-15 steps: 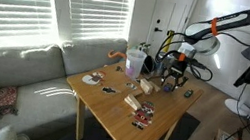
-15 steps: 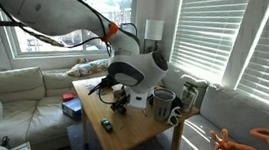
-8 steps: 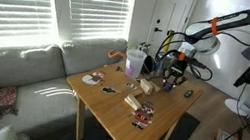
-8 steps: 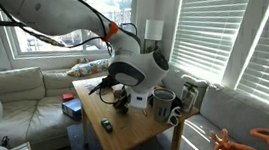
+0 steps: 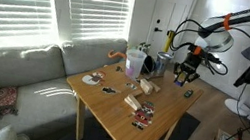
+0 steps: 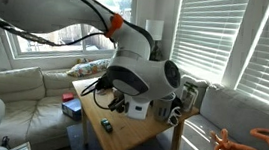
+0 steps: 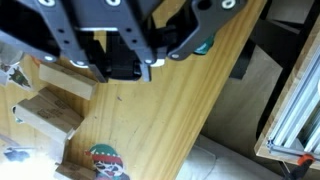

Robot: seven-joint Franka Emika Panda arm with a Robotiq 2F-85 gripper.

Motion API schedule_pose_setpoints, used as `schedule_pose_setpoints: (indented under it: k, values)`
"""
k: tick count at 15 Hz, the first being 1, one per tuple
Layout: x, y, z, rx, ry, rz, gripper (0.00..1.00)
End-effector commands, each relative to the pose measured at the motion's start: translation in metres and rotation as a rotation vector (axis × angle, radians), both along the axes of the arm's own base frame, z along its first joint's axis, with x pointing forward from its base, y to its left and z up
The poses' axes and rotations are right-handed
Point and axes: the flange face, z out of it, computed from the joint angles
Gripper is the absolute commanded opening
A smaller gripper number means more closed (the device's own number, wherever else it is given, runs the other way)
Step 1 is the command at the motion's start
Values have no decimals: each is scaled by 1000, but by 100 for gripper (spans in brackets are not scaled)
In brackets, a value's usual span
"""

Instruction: Flip the toy cars to make them stand on wheels starting with the toy car at the bottom of the table surface

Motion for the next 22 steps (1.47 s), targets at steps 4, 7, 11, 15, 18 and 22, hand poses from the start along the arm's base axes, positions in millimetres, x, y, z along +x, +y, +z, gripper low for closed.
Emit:
schedule_pose_setpoints:
  k: [4, 7, 11, 15, 18, 22]
  values:
    - [-34, -38, -2, 134, -11, -92, 37]
    - [-49, -52, -9, 169, -25, -136, 37]
    - [-51, -59, -18, 227, -34, -146, 12]
    - [-71, -80, -37, 345, -44, -167, 12]
    - [-91, -102, -51, 446, -62, -186, 12]
    - [-99, -128, -59, 571, -133, -237, 12]
